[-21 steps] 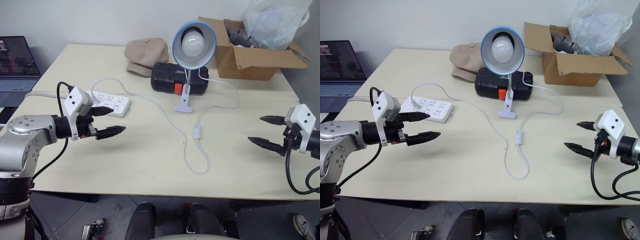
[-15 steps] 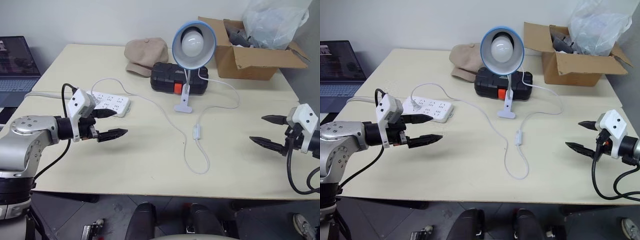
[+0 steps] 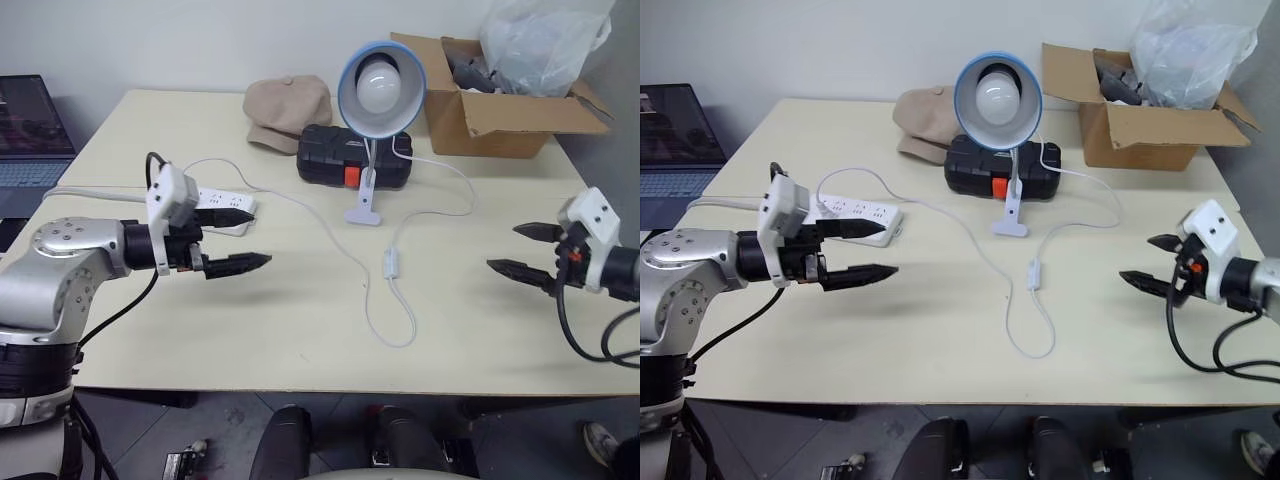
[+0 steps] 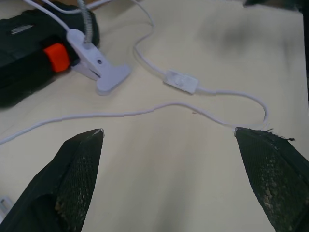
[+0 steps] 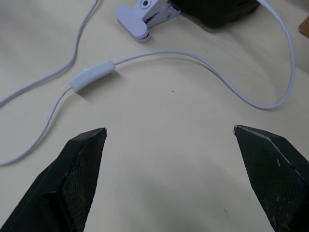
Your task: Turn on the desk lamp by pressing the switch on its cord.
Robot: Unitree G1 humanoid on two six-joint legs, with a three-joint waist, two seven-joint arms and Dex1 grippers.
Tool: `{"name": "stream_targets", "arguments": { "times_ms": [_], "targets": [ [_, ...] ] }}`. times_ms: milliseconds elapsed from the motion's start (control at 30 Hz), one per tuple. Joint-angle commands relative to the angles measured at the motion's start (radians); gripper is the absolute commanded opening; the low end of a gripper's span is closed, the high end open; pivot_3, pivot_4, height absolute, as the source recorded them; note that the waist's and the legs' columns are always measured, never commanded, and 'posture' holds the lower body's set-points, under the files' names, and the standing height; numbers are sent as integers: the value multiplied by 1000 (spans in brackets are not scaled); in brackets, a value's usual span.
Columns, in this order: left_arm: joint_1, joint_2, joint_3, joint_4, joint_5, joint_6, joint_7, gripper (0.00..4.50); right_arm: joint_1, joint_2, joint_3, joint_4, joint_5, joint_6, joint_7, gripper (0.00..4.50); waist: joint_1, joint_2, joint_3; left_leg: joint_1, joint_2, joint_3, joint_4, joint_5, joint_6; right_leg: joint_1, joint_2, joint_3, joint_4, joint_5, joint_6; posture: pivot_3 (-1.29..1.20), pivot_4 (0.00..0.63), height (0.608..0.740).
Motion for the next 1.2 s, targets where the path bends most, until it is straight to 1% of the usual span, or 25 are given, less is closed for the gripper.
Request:
{"name": "stream_targets", "arguments": {
  "times_ms": [33, 133, 167, 200, 267, 300, 367, 500, 733, 1200],
  "targets": [
    [-21, -19, -27, -44, 10, -36, -17, 4500, -142, 59, 31, -11, 80, 276, -112, 4426, 0, 0, 0, 0, 1, 1, 0, 0, 0, 0, 1, 1, 0, 0, 0, 0, 150, 740],
    [-33, -49, -49, -62, -1, -28, -15, 4500, -280, 191, 28, 50, 126, 517, -213, 4426, -1, 0, 0, 0, 3, 2, 1, 0, 0, -1, 2, 2, 0, 0, 0, 0, 150, 740],
    [-33, -53, -54, -64, 1, -28, -17, 4500, -310, 224, 21, 64, 128, 569, -237, 4426, 0, 0, 0, 0, 4, 4, 1, 0, 0, -1, 3, 3, 0, 1, -1, 0, 150, 740],
    [-29, -58, -64, -61, 16, -40, -17, 4500, -358, 291, -6, 103, 114, 630, -287, 4426, 0, 0, 0, 0, 4, 4, 1, 0, 0, -1, 3, 4, 0, 2, -4, 0, 150, 740],
    [-22, -62, -81, -60, 39, -63, -21, 4500, -422, 374, -29, 156, 101, 707, -338, 4426, -1, 0, 0, -1, 4, 5, 0, 0, 0, -2, 4, 4, 0, 2, -4, 0, 150, 740],
    [-20, -67, -86, -61, 42, -65, -20, 4500, -449, 412, -37, 181, 94, 735, -361, 4426, -2, 0, 0, -1, 5, 6, 1, 0, 0, -3, 5, 6, 0, 3, -4, 0, 150, 740],
    [-20, -73, -87, -62, 41, -65, -19, 4500, -473, 445, -46, 204, 95, 756, -391, 4426, -1, 0, 0, -1, 6, 7, 0, 0, 0, -4, 5, 6, 1, 3, -4, 0, 150, 740],
    [-24, -92, -98, -64, 48, -72, -13, 4500, -537, 552, -36, 311, 42, 746, -460, 4426, -1, 0, 0, -1, 6, 8, 0, 0, 0, -4, 6, 6, 0, 3, -4, 0, 150, 740],
    [-8, -104, -104, -86, 55, -75, -8, 4500, -591, 620, -11, 445, -2, 696, -488, 4426, -1, 0, 0, -3, 7, 11, 0, 0, 0, -7, 7, 9, 1, 3, -4, 0, 150, 740],
    [16, -117, -108, -120, 51, -66, 10, 4500, -629, 648, 65, 569, -27, 616, -461, 4426, -3, 0, 0, -5, 8, 11, 0, 0, 0, -10, 8, 9, 1, 3, -5, 0, 150, 740]
  ]
}}
